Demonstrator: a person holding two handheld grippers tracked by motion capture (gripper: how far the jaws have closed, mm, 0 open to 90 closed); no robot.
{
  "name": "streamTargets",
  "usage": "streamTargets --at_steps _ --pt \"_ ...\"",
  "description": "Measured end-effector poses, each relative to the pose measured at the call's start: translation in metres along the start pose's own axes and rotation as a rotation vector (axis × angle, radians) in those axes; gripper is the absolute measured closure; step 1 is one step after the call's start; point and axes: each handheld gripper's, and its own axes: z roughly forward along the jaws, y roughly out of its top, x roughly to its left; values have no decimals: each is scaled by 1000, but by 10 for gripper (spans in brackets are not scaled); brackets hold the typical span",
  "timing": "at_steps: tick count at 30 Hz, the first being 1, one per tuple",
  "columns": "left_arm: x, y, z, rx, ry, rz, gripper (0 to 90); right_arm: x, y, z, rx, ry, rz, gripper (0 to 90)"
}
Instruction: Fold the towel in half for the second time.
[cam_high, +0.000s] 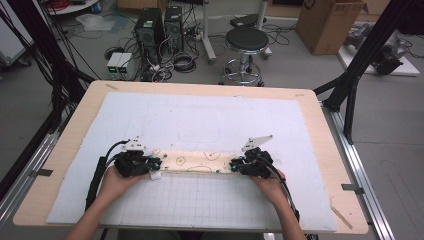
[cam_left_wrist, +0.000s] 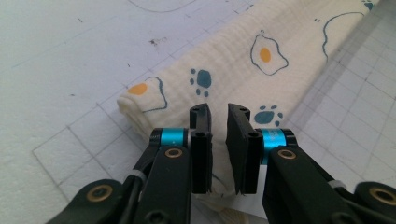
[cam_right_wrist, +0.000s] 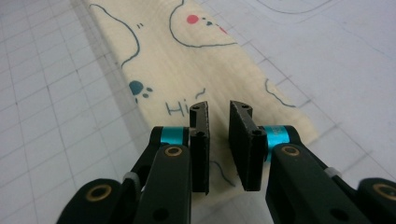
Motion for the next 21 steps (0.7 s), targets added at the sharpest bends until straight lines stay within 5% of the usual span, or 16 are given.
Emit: streamTargets --at_steps 21 --pt "2 -9 -3 -37 -2 -4 753 -2 -11 -4 -48 -30 -15 641"
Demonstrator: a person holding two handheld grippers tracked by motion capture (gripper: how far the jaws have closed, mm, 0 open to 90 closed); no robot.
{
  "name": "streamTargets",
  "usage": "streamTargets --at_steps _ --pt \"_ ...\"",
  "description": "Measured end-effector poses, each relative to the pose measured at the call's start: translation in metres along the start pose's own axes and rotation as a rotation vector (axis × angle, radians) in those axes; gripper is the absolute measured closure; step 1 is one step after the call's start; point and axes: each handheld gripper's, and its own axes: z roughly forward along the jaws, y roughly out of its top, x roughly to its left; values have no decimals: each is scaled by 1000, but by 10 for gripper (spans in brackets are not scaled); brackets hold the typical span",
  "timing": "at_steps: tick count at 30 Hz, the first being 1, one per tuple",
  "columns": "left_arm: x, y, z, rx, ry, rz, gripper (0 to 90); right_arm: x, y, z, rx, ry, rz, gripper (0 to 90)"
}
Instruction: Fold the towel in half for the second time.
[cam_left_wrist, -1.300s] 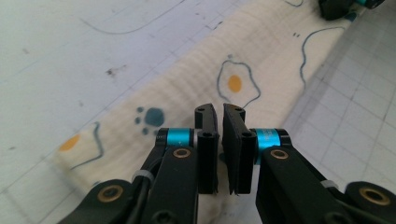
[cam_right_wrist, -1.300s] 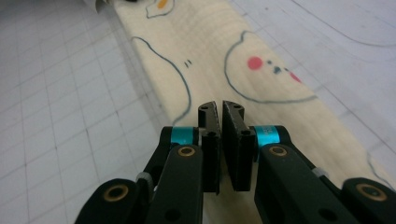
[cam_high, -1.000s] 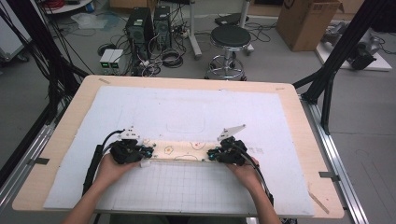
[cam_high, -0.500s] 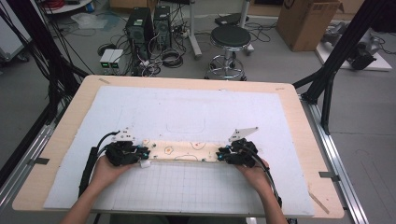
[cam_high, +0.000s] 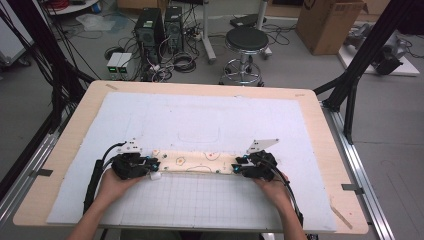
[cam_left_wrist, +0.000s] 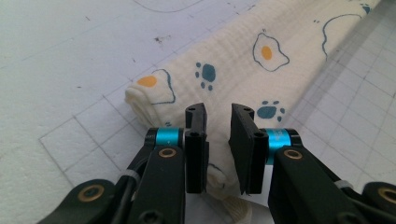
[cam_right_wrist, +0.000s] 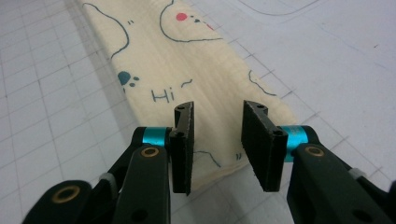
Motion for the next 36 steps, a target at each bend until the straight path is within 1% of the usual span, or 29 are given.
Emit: streamTargets --at_steps 1,3,4,8,9,12,13,19,21,22,23,25,26,27,28,30,32,34,36 --pt "-1 0 0 -2 5 -4 752 0 0 0 -1 -6 -10 640" --pt "-2 0 0 0 8 5 750 0 0 0 -3 -4 -10 635" --pt "-2 0 0 0 9 5 748 0 0 0 -2 -3 -1 634" --pt "-2 -1 0 -3 10 10 745 1 -1 0 -3 -5 -3 629" --pt "-2 -1 0 -3 12 11 745 1 -1 0 -5 -8 -9 628" --pt "-3 -2 1 -12 17 10 743 2 -1 1 -7 -13 -8 622" --pt "-3 -2 0 -12 20 17 741 3 -1 0 -5 -13 -4 621" --pt "-5 -2 1 -12 30 16 734 5 -1 0 -6 -28 -5 608" --pt "-6 -1 0 -11 34 23 718 6 -2 0 -9 -30 -3 605" --pt "-6 -1 -1 -15 35 23 706 6 -2 0 -13 -30 -2 600" --pt "-7 -1 -3 -25 39 24 692 6 -2 0 -16 -27 15 583" --pt "-6 0 -6 -40 41 25 682 5 -2 0 -30 -8 30 549" --pt "-6 0 -8 -60 39 19 679 5 -2 -1 -32 -6 40 541" --pt "-6 1 -10 -68 43 23 672 5 -1 -3 -50 -7 49 530" --pt "-6 1 -11 -84 42 13 662 5 -1 -4 -64 -3 53 524" --pt "-5 2 -13 -97 39 11 641 5 0 -6 -85 0 57 505" --pt "-5 2 -13 -103 45 5 619 5 0 -8 -97 4 72 486" --pt "-5 2 -14 -104 49 0 584 5 0 -10 -107 -1 68 468" --pt "-5 2 -15 -111 48 8 577 6 1 -11 -113 -7 67 445"
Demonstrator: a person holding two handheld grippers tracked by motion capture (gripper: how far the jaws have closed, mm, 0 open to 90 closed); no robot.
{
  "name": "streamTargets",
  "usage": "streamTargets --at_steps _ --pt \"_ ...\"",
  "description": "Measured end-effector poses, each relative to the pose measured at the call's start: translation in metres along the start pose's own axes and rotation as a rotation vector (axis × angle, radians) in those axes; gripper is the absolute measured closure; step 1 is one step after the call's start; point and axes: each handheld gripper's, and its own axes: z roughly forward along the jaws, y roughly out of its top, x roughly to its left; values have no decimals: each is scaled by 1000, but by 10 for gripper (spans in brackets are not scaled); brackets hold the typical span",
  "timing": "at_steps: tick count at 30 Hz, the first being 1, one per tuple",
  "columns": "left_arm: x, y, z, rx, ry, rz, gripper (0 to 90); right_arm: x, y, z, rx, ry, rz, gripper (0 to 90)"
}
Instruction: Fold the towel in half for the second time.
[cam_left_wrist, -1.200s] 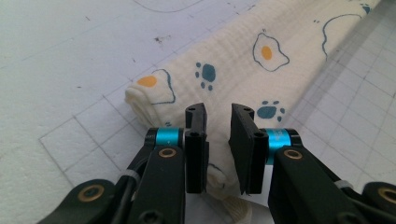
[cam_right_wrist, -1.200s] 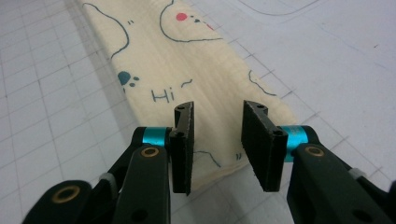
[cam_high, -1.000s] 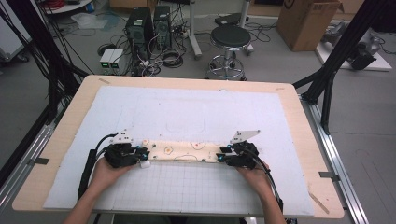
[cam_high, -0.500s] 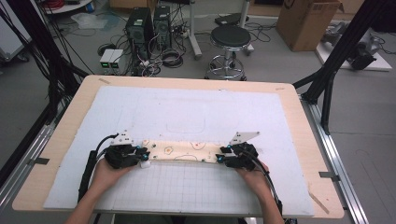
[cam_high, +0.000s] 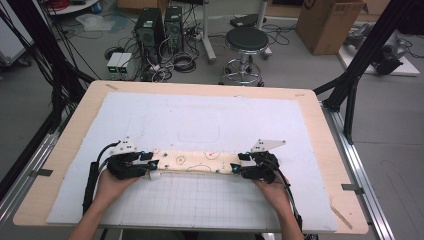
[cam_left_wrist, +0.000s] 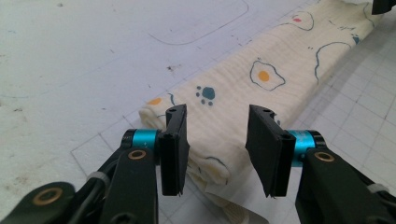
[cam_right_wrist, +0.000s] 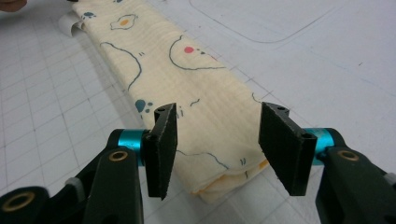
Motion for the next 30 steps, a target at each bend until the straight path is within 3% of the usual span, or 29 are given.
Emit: streamTargets --at_steps 10,20,30 --pt "-2 2 -12 -44 -9 -31 500 3 1 -13 -36 -55 8 310" --pt "-8 0 -21 -54 15 2 432 6 0 -22 -57 -92 12 227" --pt "-5 -7 -34 -69 28 -14 408 8 -3 -31 -82 -107 19 185"
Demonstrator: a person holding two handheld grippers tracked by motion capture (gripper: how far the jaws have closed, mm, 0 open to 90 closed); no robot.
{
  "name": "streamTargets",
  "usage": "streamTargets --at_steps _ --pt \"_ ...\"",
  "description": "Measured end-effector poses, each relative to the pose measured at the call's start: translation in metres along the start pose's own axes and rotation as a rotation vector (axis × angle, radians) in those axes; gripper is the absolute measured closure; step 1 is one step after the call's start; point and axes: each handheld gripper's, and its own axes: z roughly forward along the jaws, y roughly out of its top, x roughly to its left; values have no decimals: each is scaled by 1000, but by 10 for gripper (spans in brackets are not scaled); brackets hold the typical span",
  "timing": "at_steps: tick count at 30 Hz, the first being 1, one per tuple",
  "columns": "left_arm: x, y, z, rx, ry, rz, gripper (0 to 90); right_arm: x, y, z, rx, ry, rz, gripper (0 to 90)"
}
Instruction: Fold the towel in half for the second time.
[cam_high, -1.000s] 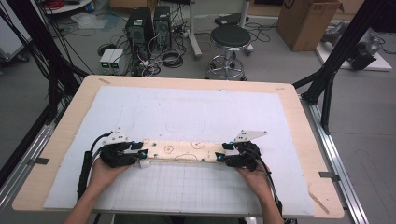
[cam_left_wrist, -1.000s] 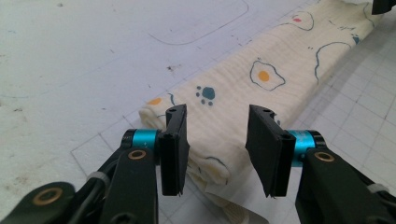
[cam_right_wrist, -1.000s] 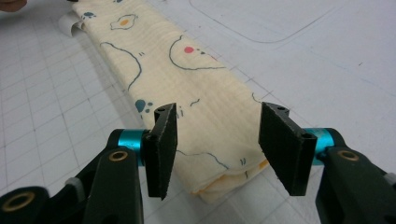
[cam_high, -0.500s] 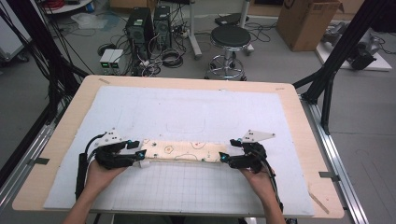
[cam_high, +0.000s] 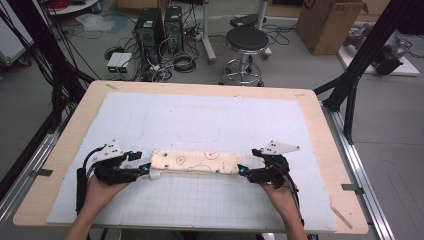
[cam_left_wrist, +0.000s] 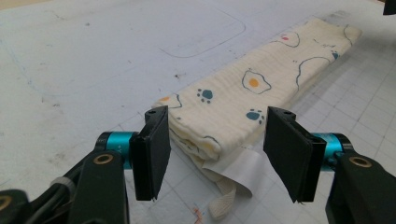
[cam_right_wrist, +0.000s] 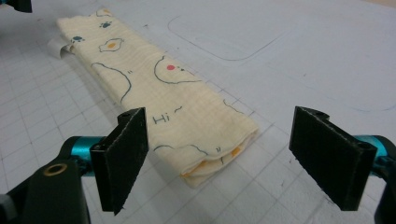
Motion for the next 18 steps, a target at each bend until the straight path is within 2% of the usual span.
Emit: streamTargets --at_steps 7,18 --pt "1 -4 -7 -8 5 -15 397 1 -2 -3 0 -6 2 170" --pt "-2 -8 -13 -7 10 -12 387 -1 -8 -12 -17 -22 8 152"
